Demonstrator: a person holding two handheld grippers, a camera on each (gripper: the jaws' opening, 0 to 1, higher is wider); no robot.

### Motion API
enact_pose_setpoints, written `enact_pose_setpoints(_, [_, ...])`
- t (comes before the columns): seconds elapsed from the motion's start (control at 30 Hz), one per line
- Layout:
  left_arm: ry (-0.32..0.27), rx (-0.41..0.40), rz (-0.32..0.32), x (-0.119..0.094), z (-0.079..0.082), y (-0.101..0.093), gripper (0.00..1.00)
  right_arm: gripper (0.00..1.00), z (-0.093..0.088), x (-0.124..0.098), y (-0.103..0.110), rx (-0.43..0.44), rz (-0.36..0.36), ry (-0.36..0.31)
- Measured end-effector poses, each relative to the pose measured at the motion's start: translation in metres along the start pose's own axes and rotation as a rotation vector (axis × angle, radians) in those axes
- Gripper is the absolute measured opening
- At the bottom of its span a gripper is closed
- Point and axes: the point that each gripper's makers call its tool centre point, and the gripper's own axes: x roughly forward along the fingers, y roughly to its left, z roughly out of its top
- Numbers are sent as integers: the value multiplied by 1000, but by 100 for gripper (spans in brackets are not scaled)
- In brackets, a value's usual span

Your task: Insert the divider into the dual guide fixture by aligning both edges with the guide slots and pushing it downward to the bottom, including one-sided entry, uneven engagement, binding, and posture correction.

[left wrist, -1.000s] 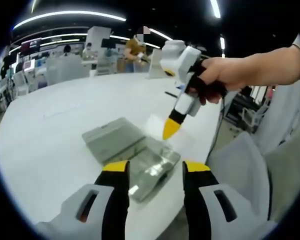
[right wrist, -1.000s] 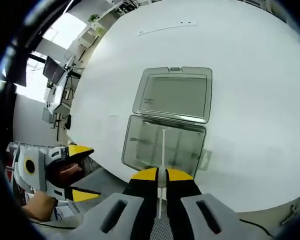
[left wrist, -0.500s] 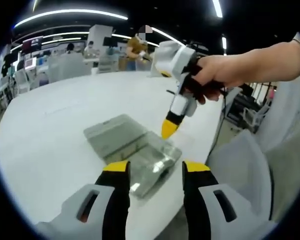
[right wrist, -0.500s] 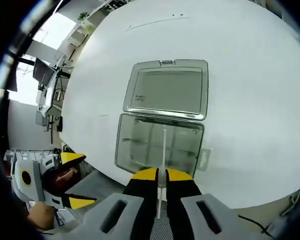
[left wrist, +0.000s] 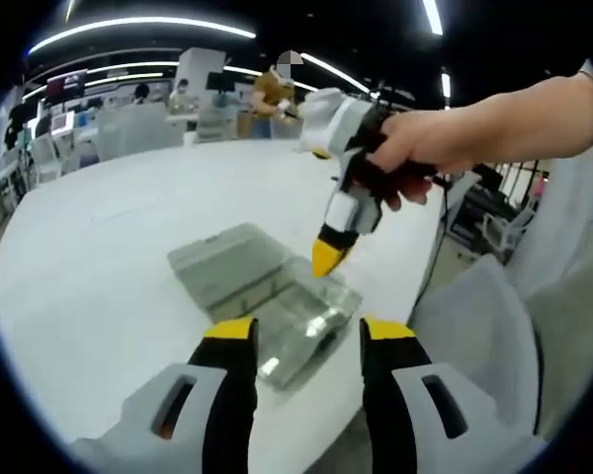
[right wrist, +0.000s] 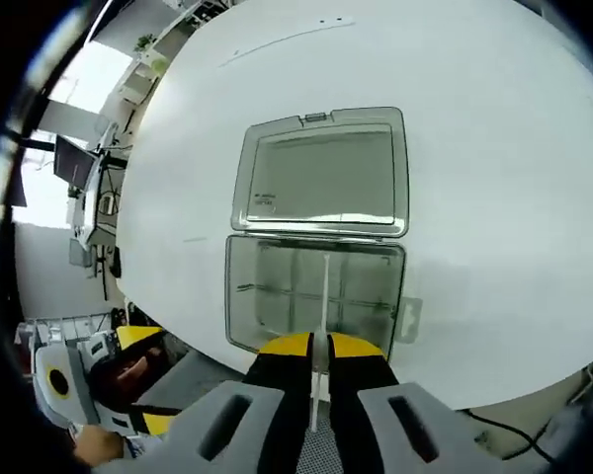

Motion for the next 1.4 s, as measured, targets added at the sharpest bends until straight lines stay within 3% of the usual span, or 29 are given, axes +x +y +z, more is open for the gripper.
enact_pose_setpoints(0.27, [-3,-10,4,0,0,2,39,0,-1,3,-4,39,-2,18])
enact_pose_setpoints(1.4, [1,-36,18,-2,-3,6,38,0,7,19,-12,58,-4,46])
